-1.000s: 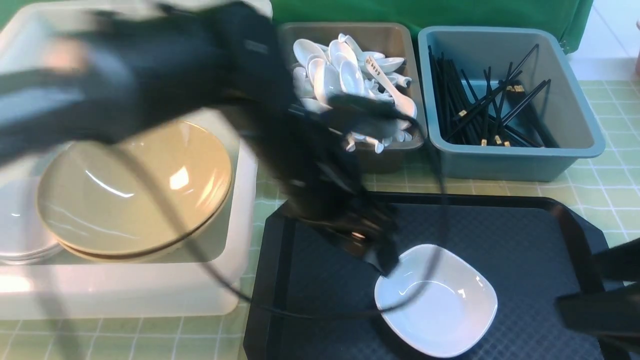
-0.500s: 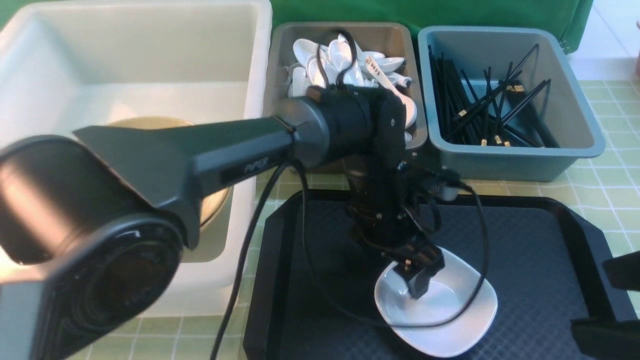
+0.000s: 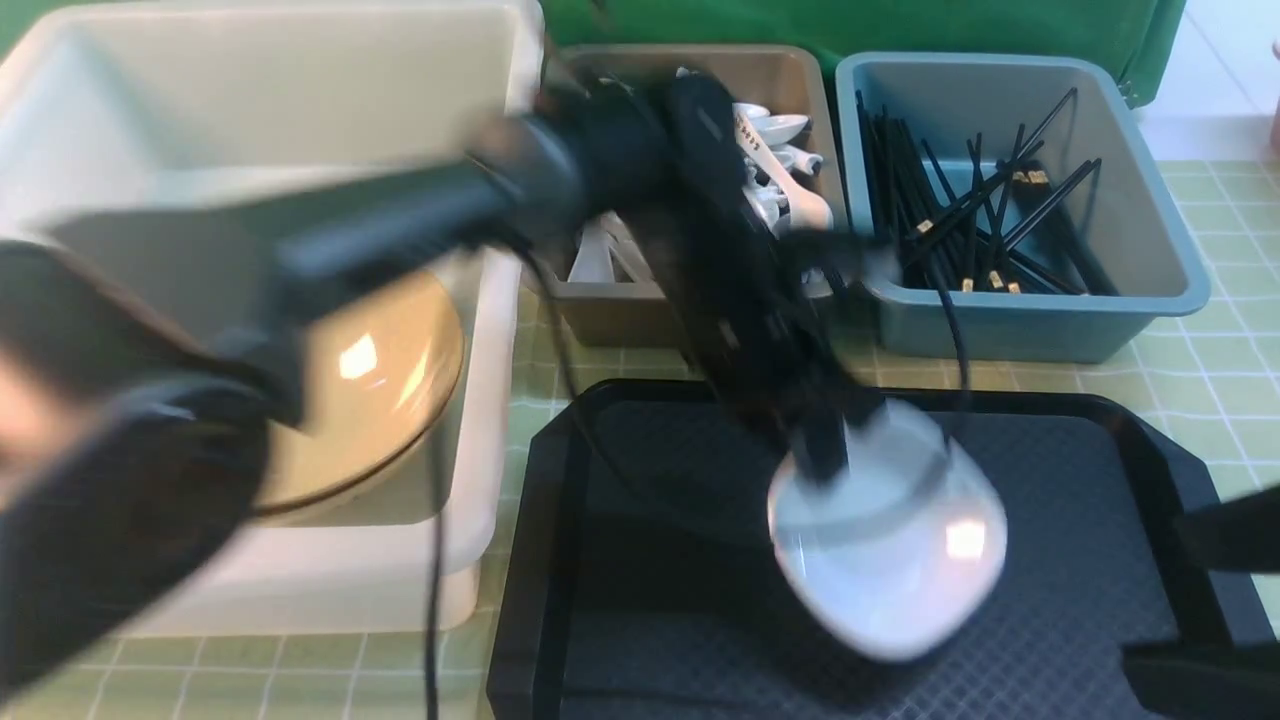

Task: On green table put chopsticks spoon bowls plates into blue grey white boxes.
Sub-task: 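Grasp the small white bowl on the black tray by its rim with the left gripper, then place the white bowl into the white bin with the other dishes with the left gripper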

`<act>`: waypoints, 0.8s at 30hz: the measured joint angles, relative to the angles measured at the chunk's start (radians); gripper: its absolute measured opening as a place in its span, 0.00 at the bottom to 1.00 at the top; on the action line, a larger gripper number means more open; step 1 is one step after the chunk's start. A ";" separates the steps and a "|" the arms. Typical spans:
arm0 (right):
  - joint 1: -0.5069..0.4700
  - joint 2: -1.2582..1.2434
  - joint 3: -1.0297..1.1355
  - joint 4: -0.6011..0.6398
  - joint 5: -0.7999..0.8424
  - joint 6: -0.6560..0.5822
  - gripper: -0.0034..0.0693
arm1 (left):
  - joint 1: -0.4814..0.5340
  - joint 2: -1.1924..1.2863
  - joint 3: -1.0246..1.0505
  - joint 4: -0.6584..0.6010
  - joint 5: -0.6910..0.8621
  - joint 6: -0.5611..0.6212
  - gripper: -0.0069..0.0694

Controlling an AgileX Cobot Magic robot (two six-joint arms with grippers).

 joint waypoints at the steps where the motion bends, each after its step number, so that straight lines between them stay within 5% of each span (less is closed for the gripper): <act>1: 0.003 0.037 -0.036 0.012 0.015 -0.006 0.85 | 0.039 -0.066 0.000 -0.010 0.001 -0.002 0.11; 9: 0.173 0.230 -0.298 0.016 0.044 -0.021 0.69 | 0.329 -0.413 0.072 -0.028 0.005 -0.032 0.11; 13: 0.372 0.399 -0.477 -0.006 0.039 -0.022 0.33 | 0.609 -0.633 0.284 -0.038 0.021 -0.014 0.11; 14: 0.382 0.408 -0.484 -0.011 0.037 -0.021 0.31 | 0.609 -0.640 0.284 -0.038 0.021 -0.011 0.11; 16: 0.497 0.515 -0.583 -0.084 0.031 0.003 0.14 | 0.783 -0.716 0.411 -0.052 0.019 -0.002 0.11; 24: 0.748 0.822 -0.935 -0.278 0.080 0.101 0.08 | 1.203 -0.793 0.582 -0.060 -0.150 -0.049 0.11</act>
